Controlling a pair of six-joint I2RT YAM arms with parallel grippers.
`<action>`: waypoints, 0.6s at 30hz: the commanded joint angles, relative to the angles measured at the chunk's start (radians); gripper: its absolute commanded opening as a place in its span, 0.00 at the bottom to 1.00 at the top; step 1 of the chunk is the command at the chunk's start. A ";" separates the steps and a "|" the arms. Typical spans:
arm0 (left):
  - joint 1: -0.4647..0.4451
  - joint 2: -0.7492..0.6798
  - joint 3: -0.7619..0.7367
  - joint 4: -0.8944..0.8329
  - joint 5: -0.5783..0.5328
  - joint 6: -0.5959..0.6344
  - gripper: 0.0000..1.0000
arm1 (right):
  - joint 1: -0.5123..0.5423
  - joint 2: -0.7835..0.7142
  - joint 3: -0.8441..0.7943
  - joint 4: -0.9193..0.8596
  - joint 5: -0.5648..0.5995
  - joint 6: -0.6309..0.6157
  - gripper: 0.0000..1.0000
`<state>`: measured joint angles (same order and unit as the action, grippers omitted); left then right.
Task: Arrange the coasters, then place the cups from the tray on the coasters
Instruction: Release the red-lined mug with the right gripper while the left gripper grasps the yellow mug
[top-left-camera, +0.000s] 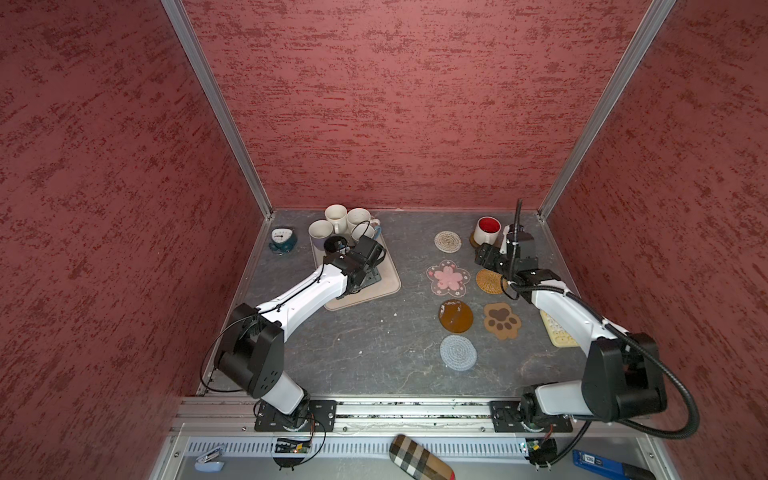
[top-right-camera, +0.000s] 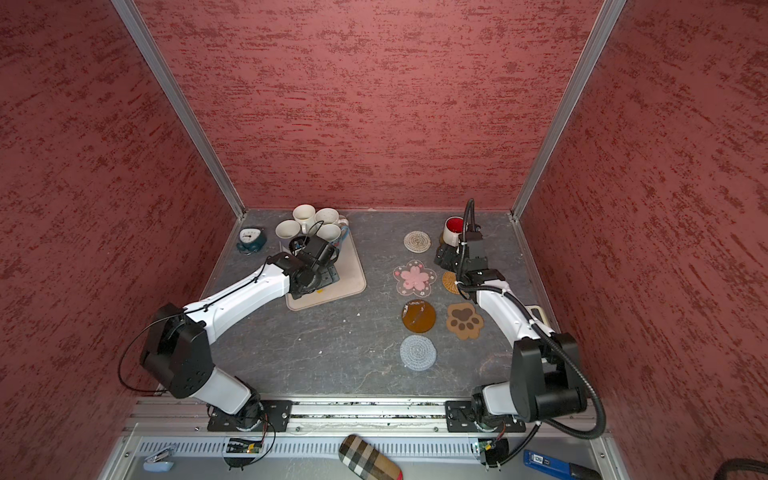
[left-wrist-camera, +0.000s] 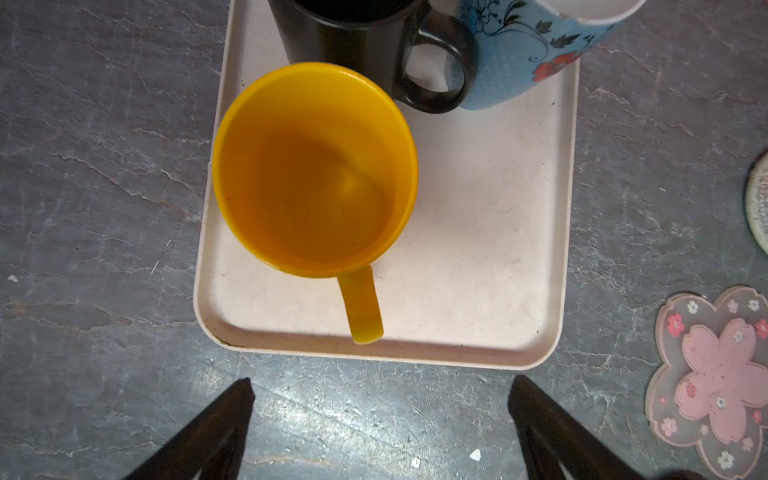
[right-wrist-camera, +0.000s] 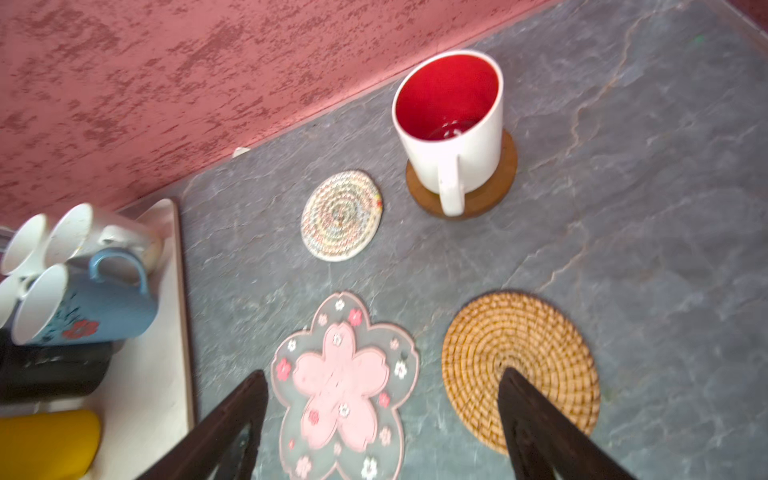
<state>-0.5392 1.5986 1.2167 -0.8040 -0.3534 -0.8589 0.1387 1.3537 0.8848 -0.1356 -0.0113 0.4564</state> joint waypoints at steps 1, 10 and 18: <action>-0.004 0.054 0.038 -0.036 -0.048 -0.046 0.96 | 0.008 -0.076 -0.029 0.101 -0.034 0.046 0.87; 0.006 0.144 0.080 -0.058 -0.084 -0.069 0.89 | 0.059 -0.109 -0.060 0.157 -0.079 0.072 0.87; 0.031 0.185 0.076 -0.050 -0.066 -0.061 0.80 | 0.079 -0.111 -0.076 0.196 -0.084 0.077 0.87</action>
<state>-0.5205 1.7786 1.2919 -0.8566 -0.4175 -0.9157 0.2092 1.2495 0.8207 0.0051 -0.0841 0.5175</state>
